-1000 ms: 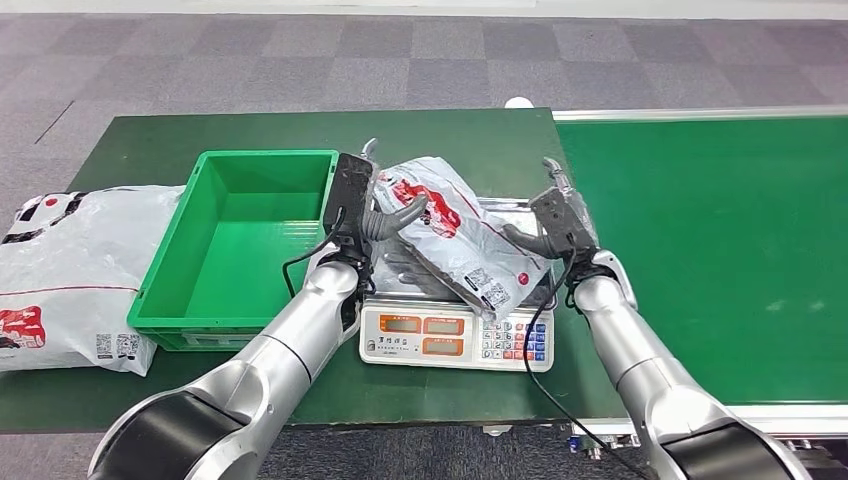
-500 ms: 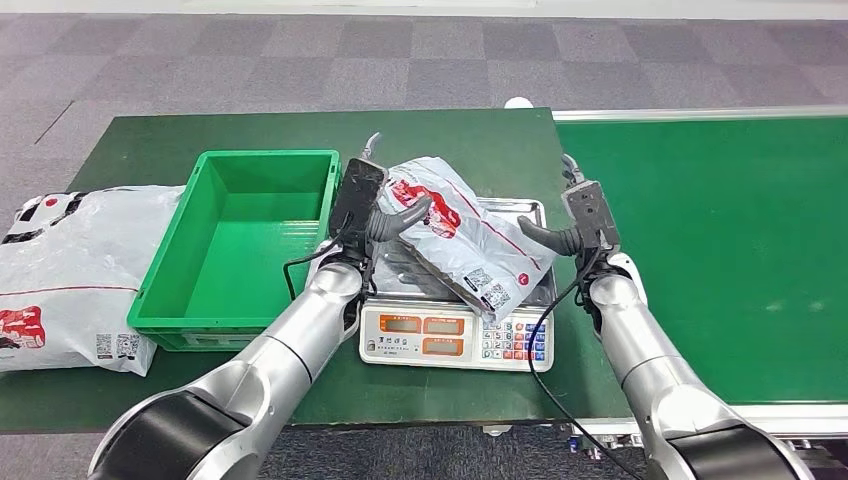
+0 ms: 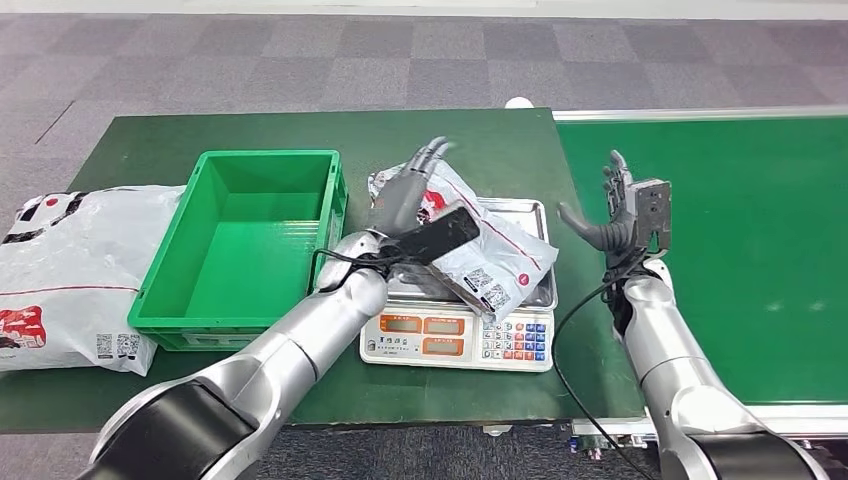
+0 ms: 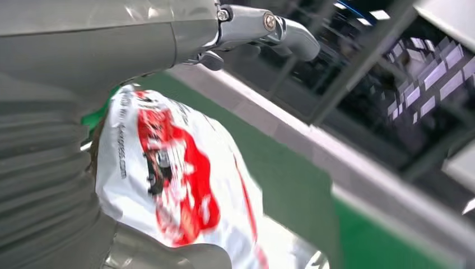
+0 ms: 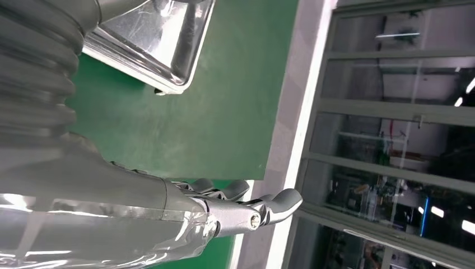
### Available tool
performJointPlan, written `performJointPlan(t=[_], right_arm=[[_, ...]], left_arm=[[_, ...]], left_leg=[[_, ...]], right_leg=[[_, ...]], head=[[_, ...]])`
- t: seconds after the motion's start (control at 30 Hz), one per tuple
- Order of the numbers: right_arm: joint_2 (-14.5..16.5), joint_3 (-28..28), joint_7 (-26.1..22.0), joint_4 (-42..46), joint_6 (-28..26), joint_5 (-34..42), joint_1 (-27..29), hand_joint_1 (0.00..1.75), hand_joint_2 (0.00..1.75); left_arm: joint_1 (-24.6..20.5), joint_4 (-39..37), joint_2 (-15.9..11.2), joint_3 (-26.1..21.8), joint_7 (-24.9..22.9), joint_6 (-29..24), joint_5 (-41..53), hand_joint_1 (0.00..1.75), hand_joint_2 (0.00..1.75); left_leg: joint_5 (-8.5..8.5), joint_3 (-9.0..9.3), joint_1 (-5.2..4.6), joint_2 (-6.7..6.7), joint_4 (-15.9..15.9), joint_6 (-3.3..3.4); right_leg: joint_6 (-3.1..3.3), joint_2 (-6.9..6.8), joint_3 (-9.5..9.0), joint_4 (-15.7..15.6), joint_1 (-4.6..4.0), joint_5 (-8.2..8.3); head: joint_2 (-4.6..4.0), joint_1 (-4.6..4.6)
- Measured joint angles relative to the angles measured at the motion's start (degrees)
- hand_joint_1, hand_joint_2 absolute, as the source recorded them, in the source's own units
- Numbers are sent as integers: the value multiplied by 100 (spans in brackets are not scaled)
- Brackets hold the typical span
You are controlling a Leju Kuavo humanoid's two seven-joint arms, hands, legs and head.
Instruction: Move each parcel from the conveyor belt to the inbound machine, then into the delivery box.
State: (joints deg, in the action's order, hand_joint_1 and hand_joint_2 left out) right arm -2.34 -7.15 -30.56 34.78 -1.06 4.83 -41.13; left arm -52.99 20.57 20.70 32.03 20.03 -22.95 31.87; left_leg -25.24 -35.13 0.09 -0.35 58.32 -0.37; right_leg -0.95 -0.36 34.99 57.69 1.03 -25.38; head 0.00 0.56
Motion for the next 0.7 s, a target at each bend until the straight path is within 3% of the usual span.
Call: performJointPlan(t=[0.23,0.47,0.6,0.7], right_arm=[[-51,171,101,52,165,127,2,0,175],[-67,262,290,700,360,365,288,0,175],[-66,271,386,1277,422,409,607,0,175],[-63,271,400,1426,438,409,693,0,175]], left_arm=[[-124,-6,2,956,-417,626,741,0,175],[-259,120,2,2419,-888,1668,1240,0,175],[-356,131,1,3181,-1071,1949,1549,0,175],[-384,128,0,3391,-1123,2007,1655,0,175]], left_leg=[[0,2,1,1,-1,0],[0,1,0,0,0,1],[-1,0,0,0,-1,1],[-1,0,0,1,-2,1]], right_leg=[[0,1,0,0,-1,0],[0,0,0,0,0,0],[0,0,0,0,0,0],[0,0,0,0,0,0]], head=[[0,0],[0,1],[0,1],[0,1]])
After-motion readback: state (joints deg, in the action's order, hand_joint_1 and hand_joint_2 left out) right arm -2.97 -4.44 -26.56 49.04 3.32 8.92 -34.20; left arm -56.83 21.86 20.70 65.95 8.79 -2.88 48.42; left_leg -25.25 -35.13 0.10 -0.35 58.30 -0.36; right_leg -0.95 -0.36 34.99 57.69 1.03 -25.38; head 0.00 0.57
